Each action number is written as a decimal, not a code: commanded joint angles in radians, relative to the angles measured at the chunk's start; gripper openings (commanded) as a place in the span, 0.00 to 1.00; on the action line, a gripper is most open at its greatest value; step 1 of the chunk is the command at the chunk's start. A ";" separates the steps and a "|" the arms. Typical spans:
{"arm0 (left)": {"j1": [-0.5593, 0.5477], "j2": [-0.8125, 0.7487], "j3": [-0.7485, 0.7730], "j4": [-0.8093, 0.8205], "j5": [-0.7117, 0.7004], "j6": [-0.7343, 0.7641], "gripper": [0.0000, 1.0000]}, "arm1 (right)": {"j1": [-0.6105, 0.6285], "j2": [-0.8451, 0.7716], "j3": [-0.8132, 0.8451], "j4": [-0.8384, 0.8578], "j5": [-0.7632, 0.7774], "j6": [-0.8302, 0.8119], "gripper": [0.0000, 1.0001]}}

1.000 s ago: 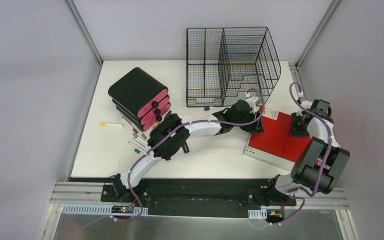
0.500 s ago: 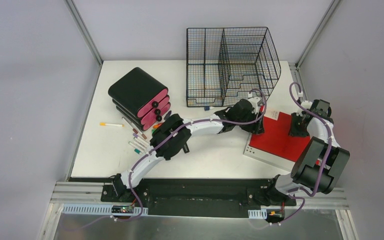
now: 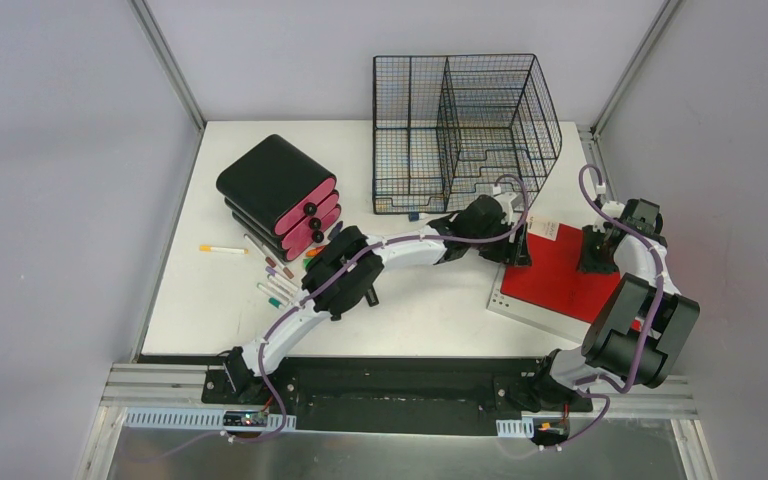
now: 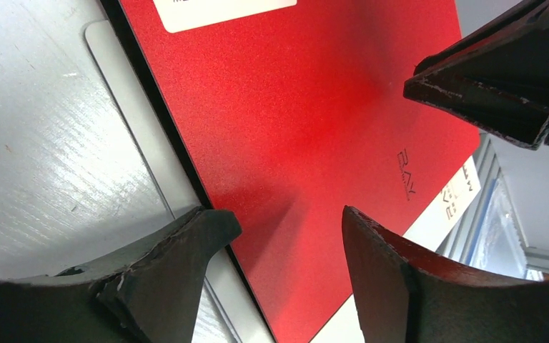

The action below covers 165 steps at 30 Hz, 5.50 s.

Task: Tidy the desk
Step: Pick up the folder from the corner of the board.

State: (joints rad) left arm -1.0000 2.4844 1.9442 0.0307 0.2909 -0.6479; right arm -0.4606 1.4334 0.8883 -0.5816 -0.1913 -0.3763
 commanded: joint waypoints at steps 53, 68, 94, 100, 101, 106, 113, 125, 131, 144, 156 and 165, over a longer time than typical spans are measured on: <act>0.007 -0.033 -0.305 0.871 0.202 -0.427 0.28 | 0.054 -0.021 0.051 -0.047 -0.096 -0.050 0.27; 0.004 -0.039 -0.283 0.758 0.195 -0.413 0.09 | 0.037 -0.112 0.074 -0.146 -0.348 -0.158 0.51; -0.029 -0.188 -0.472 0.845 0.133 -0.310 0.00 | 0.112 -0.170 0.032 -0.049 -0.366 -0.057 0.79; -0.024 -0.260 -0.617 0.908 0.081 -0.282 0.00 | 0.117 -0.163 0.060 -0.090 -0.372 -0.070 0.80; -0.023 -0.270 -0.638 0.919 0.079 -0.282 0.00 | 0.117 -0.165 0.059 -0.093 -0.381 -0.073 0.80; -0.011 -0.337 -0.770 0.974 0.064 -0.276 0.00 | 0.117 -0.155 0.065 -0.111 -0.413 -0.079 0.80; 0.013 -0.385 -0.971 1.084 0.049 -0.294 0.00 | 0.117 -0.170 0.060 -0.107 -0.430 -0.079 0.80; 0.060 -0.383 -1.114 1.130 0.009 -0.374 0.59 | 0.117 -0.162 0.062 -0.119 -0.434 -0.098 0.80; 0.060 -0.360 -1.108 1.075 -0.001 -0.419 0.66 | 0.117 -0.165 0.061 -0.121 -0.437 -0.102 0.80; 0.002 -0.243 -1.004 1.047 -0.100 -0.575 0.67 | 0.117 -0.173 0.061 -0.122 -0.441 -0.107 0.80; -0.018 -0.202 -0.968 1.031 -0.134 -0.608 0.56 | 0.117 -0.180 0.062 -0.123 -0.447 -0.108 0.80; -0.028 -0.226 -0.999 0.948 -0.197 -0.573 0.43 | 0.118 -0.182 0.061 -0.123 -0.450 -0.108 0.80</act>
State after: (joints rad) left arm -1.0153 2.2471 0.9722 1.0878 0.1459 -1.2640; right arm -0.3428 1.2892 0.9253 -0.7094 -0.6144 -0.4698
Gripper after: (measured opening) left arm 0.445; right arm 0.804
